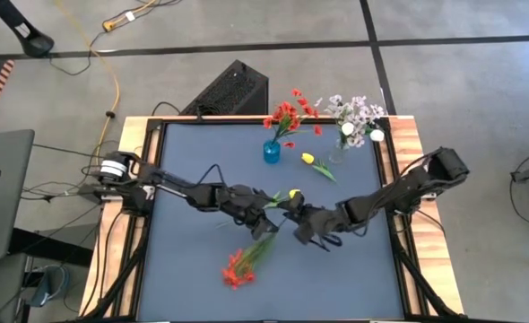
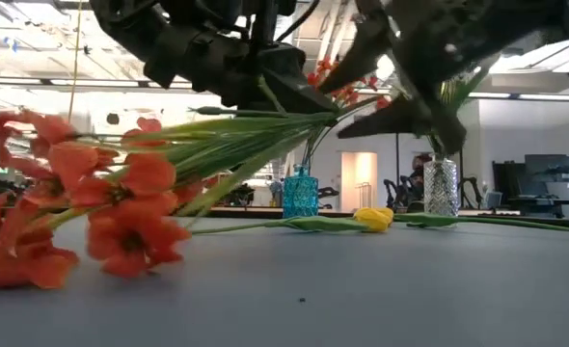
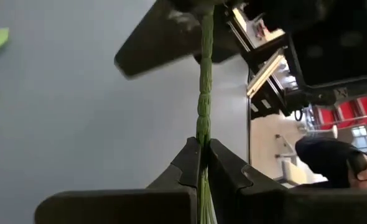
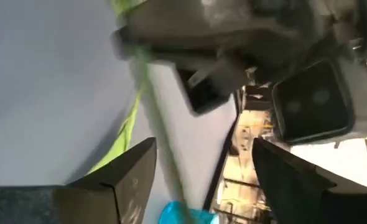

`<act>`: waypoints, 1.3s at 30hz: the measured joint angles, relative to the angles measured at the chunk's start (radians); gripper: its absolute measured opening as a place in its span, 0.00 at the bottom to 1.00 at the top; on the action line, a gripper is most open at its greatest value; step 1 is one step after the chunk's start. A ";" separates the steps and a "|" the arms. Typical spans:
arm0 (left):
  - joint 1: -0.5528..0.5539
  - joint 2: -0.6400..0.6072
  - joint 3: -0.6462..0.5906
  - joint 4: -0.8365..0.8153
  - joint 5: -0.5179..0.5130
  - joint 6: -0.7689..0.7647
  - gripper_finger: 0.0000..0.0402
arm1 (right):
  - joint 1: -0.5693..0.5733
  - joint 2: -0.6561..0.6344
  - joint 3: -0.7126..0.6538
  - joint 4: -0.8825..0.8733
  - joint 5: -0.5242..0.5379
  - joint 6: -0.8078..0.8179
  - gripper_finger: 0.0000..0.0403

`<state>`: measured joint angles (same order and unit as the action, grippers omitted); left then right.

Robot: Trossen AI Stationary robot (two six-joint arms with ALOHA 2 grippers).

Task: Sort flowers into vase by color
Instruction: Put the orange flowers into the blue vase

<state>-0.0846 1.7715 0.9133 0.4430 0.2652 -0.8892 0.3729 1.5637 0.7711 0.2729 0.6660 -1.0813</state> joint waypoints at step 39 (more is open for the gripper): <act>0.094 -0.079 -0.007 0.002 0.098 0.494 0.41 | 0.101 -0.076 0.002 -0.243 -0.199 0.457 0.09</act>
<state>0.0092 1.6924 0.9066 0.4450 0.3637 -0.3957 0.4742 1.4878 0.7729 0.0297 0.4673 -0.6241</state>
